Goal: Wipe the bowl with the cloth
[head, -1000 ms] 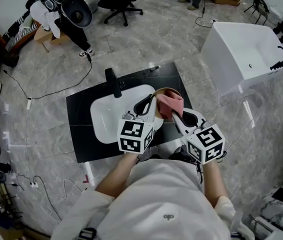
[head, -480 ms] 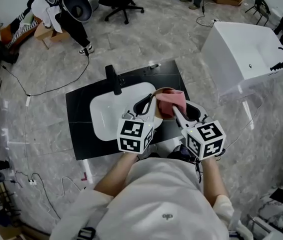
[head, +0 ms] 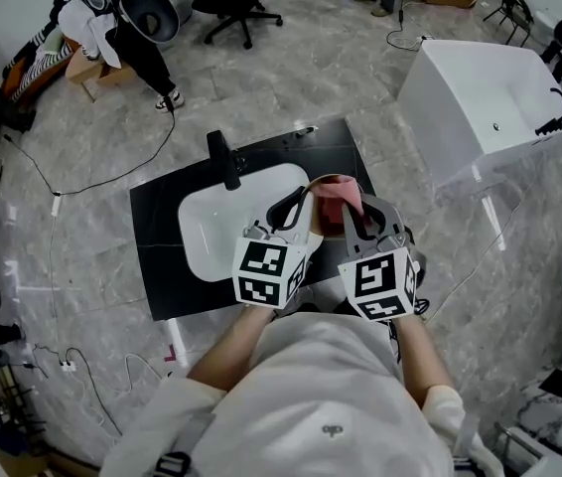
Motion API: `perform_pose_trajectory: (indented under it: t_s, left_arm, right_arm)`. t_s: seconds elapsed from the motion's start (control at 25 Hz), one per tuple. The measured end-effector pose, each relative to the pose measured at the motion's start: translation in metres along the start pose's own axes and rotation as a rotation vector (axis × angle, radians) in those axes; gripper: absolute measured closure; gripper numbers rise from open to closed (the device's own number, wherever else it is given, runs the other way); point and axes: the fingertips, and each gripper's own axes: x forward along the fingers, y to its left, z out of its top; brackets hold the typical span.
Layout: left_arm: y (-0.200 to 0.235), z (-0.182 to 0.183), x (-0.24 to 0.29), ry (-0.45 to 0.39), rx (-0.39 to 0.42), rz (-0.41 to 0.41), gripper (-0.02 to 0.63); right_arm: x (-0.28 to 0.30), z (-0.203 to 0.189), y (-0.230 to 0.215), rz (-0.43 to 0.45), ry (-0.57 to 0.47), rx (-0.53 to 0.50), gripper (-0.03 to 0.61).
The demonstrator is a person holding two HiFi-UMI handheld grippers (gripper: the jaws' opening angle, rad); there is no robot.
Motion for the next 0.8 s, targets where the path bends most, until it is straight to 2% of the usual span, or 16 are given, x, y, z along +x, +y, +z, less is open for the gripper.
perform_pose_trajectory:
  t_s: [0.28,0.48,0.6,0.8]
  left_arm:
    - [-0.025,0.004,0.002,-0.006,0.045,-0.078,0.588]
    - [-0.035,0.006,0.002,-0.003,0.09,-0.093,0.588]
    - [-0.036,0.008,0.001,0.008,0.127,-0.106,0.588]
    - [-0.039,0.008,0.0,0.016,0.162,-0.116,0.588]
  right_arm:
    - [0.01,0.004,0.0,-0.073,0.071,-0.227,0.56]
    - [0.014,0.001,0.004,-0.081,0.119,-0.358,0.561]
    - [0.017,0.001,0.01,-0.046,0.12,-0.383,0.561]
    - [0.02,-0.005,0.028,0.068,0.122,-0.444,0.561]
